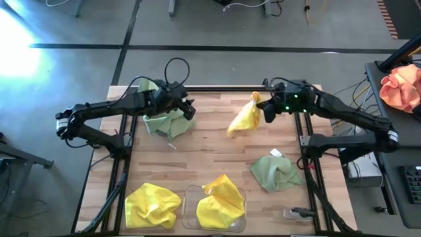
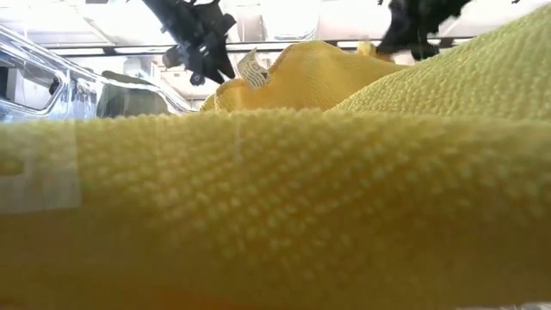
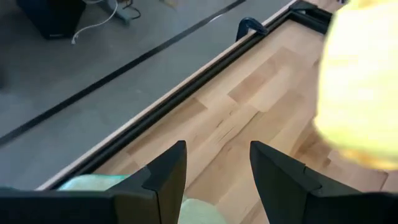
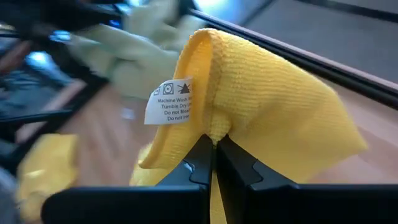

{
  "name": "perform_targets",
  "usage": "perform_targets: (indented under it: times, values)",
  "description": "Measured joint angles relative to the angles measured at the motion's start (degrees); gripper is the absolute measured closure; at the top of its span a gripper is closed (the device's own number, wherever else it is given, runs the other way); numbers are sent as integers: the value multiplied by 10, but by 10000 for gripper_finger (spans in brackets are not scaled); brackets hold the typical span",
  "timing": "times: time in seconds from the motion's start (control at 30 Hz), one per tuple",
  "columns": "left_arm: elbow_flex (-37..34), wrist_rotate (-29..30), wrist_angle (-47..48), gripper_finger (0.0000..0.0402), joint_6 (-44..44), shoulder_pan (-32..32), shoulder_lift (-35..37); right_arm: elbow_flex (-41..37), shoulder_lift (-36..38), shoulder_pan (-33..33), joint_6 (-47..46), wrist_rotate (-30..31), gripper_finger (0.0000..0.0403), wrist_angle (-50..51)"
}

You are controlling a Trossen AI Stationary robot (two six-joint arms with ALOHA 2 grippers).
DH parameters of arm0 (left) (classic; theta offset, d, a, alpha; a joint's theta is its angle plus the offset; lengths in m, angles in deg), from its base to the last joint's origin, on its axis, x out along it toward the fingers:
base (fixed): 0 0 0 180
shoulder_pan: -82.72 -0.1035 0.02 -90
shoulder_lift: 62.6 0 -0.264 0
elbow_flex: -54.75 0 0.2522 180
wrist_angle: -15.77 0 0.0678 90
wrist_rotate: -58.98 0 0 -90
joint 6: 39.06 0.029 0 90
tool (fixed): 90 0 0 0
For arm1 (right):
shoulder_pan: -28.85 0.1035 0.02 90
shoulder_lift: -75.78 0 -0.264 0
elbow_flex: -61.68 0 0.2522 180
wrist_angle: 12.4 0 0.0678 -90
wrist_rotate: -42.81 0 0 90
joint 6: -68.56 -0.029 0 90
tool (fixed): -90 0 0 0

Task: Sort microfiber towel by color & place in baskets
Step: Put the right yellow towel into the transparent bin

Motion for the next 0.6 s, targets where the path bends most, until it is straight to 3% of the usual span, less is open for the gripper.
perform_targets:
  times: [0.27,0.6]
  values:
    - [-1,1,-2,240,5,2,0,66,-27,144,-53,18,394,1]
    - [4,1,0,240,75,0,2,168,-150,321,-125,42,394,6]
